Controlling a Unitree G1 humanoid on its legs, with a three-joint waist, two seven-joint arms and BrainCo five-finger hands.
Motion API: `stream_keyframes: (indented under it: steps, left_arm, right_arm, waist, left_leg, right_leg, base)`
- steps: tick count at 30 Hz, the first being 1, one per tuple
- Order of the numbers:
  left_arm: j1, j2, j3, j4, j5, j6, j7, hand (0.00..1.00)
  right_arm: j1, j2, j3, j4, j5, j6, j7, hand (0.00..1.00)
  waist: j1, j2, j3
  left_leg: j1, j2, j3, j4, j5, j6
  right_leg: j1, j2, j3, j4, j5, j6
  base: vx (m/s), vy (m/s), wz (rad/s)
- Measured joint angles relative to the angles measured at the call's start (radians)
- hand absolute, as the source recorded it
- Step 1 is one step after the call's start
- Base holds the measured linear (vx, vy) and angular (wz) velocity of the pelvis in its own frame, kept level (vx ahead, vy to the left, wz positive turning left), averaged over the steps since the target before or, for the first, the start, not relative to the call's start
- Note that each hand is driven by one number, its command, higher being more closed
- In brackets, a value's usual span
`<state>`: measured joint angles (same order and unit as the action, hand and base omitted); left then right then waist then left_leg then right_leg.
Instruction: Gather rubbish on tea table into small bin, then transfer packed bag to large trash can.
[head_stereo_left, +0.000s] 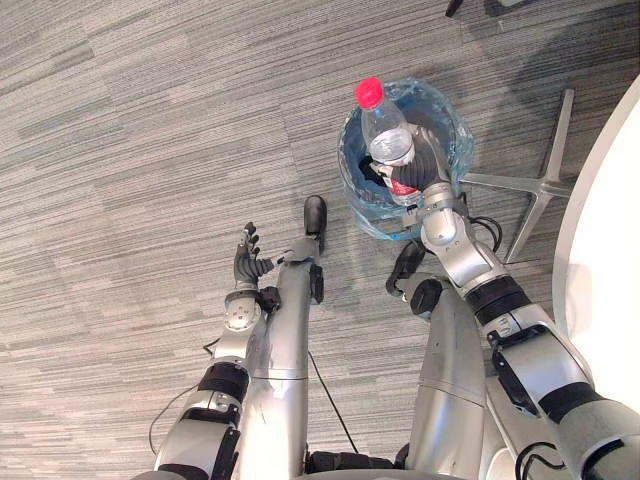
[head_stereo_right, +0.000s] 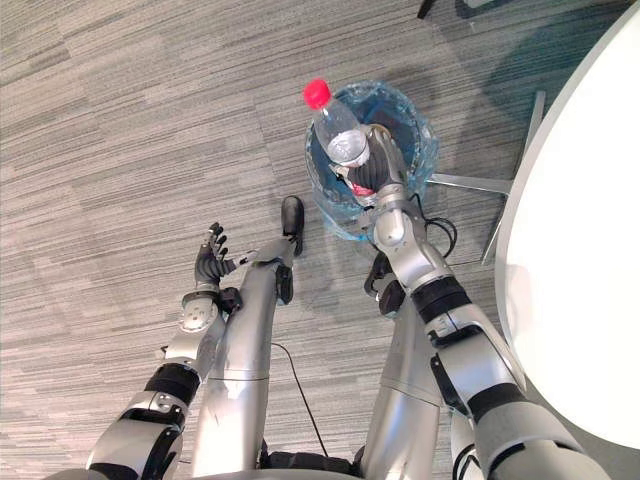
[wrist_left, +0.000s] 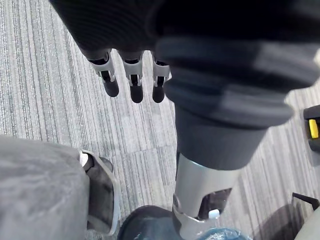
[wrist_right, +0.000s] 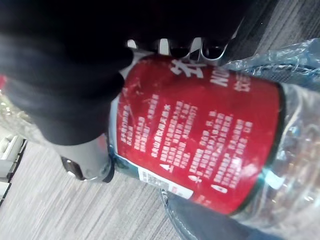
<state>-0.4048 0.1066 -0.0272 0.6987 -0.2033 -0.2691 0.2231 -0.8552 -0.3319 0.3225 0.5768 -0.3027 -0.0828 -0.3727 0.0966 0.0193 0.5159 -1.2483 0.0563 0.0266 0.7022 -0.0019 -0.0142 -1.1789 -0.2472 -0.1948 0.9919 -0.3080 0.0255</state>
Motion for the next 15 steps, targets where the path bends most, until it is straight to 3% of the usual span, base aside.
stream_keyframes:
  steps: [9,15]
  left_arm:
    - [0.0,-0.001,0.002,-0.001,-0.001,0.003,0.0,0.0]
    - [0.001,-0.004,0.041,-0.002,0.0,0.011,0.0,0.0]
  right_arm:
    - [0.018,0.022,-0.047,-0.018,0.022,-0.003,-0.028,0.0]
    - [0.106,0.07,-0.051,-0.112,0.02,-0.009,-0.037,0.0]
  waist:
    - [-0.002,-0.001,0.0]
    - [-0.01,-0.015,0.008]
  left_leg:
    - [0.004,0.0,0.0,-0.002,0.0,0.0]
    - [0.018,0.007,0.003,-0.003,0.0,0.0]
  right_leg:
    - [0.003,0.001,0.001,-0.002,0.0,0.0]
    - [0.011,0.003,0.008,-0.003,0.0,0.0]
  base:
    - [0.0,0.0,0.0]
    - [-0.01,-0.013,-0.03]
